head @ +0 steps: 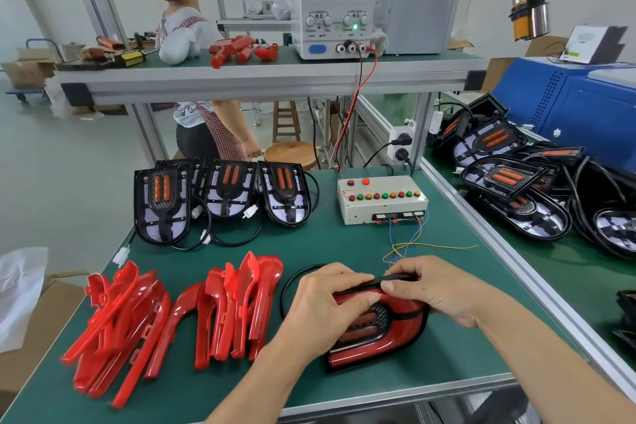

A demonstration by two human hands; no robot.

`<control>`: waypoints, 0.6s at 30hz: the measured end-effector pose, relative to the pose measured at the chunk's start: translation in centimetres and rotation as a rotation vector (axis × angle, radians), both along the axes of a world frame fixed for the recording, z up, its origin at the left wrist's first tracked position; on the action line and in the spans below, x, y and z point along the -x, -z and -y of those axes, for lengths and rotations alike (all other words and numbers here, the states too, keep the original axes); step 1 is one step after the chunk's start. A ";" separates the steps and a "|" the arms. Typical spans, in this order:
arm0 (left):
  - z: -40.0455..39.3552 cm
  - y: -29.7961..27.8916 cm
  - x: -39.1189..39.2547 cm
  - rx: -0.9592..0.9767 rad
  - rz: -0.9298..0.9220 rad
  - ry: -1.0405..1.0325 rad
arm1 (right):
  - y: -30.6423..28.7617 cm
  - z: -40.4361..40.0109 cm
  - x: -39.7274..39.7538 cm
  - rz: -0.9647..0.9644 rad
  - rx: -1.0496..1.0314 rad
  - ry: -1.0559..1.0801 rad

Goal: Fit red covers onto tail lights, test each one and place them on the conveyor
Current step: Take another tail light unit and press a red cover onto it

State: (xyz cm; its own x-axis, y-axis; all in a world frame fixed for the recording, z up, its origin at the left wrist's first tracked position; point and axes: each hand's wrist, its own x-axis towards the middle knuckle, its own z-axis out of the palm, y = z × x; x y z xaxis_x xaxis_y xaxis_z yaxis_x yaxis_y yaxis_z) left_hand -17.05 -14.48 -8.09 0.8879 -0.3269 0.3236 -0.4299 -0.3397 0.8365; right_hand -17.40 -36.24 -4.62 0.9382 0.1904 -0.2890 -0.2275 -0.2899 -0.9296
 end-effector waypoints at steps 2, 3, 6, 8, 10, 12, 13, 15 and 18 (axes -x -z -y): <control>-0.2 0.1 -0.2 0.022 -0.023 -0.013 | 0.2 -0.2 0.2 0.067 0.034 0.027; -0.3 0.2 -0.4 0.050 -0.047 -0.031 | 0.4 -0.4 0.3 0.109 0.034 0.058; -1.0 0.6 -0.5 0.250 -0.211 -0.106 | 0.7 -0.3 0.6 0.126 -0.116 0.222; -1.2 0.8 -0.3 0.444 -0.337 -0.168 | 1.1 -0.5 1.0 0.097 -0.209 0.263; -1.0 0.9 0.1 0.605 -0.422 -0.209 | 1.6 -1.1 1.4 0.050 -0.331 0.281; -0.6 1.2 0.6 0.710 -0.483 -0.208 | 1.8 -1.9 1.4 -0.006 -0.448 0.324; -0.4 1.4 0.8 0.732 -0.503 -0.203 | 1.8 -2.2 1.2 -0.035 -0.475 0.357; 0.1 1.8 1.3 0.725 -0.504 -0.209 | 1.7 -2.7 0.8 -0.084 -0.478 0.412; 0.4 2.1 1.8 0.696 -0.481 -0.231 | 1.4 -3.1 0.2 -0.072 -0.390 0.429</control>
